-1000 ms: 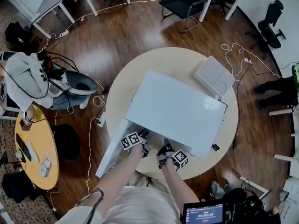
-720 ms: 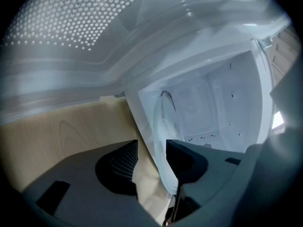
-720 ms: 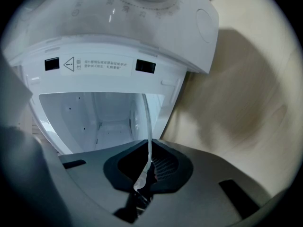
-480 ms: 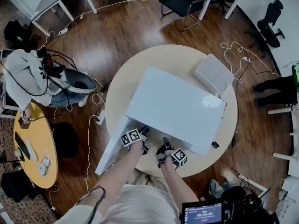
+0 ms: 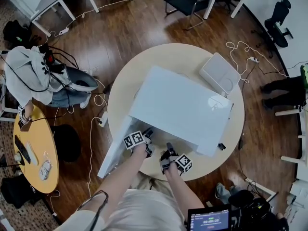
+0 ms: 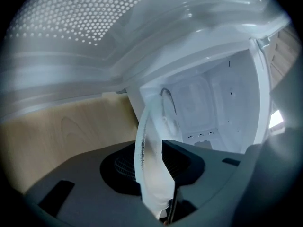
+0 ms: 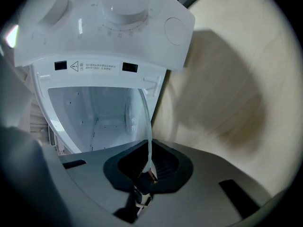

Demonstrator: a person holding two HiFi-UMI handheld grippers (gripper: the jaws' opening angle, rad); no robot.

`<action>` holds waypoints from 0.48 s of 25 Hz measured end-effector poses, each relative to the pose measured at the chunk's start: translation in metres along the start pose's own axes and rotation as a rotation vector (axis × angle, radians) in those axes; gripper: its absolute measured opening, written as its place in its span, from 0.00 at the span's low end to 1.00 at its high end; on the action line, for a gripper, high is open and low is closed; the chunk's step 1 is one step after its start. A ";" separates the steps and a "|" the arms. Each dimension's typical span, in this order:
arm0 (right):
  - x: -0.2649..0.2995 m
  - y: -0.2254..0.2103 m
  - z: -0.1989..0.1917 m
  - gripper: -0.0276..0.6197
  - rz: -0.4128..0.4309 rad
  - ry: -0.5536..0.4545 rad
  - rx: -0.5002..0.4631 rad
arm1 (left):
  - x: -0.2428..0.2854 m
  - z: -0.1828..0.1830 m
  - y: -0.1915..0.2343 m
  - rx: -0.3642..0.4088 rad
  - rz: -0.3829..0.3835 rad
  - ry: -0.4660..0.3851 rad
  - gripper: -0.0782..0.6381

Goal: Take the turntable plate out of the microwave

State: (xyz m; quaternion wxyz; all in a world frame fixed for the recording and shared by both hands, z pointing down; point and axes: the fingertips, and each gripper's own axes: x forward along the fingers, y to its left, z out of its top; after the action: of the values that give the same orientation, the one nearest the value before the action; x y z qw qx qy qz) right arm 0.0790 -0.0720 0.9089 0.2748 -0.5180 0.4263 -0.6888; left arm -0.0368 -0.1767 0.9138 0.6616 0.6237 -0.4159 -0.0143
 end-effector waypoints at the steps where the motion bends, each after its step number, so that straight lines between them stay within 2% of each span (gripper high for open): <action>1: -0.001 0.000 0.000 0.09 -0.001 0.004 0.000 | 0.000 -0.001 0.001 -0.005 0.000 -0.002 0.30; 12: -0.004 0.003 0.000 0.09 0.023 0.018 -0.013 | -0.009 -0.003 -0.003 -0.031 -0.036 -0.011 0.27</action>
State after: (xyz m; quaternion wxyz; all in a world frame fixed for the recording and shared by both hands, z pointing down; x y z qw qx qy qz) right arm 0.0798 -0.0703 0.9047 0.2754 -0.5086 0.4392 -0.6874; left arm -0.0396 -0.1704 0.9069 0.6685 0.6209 -0.4078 -0.0360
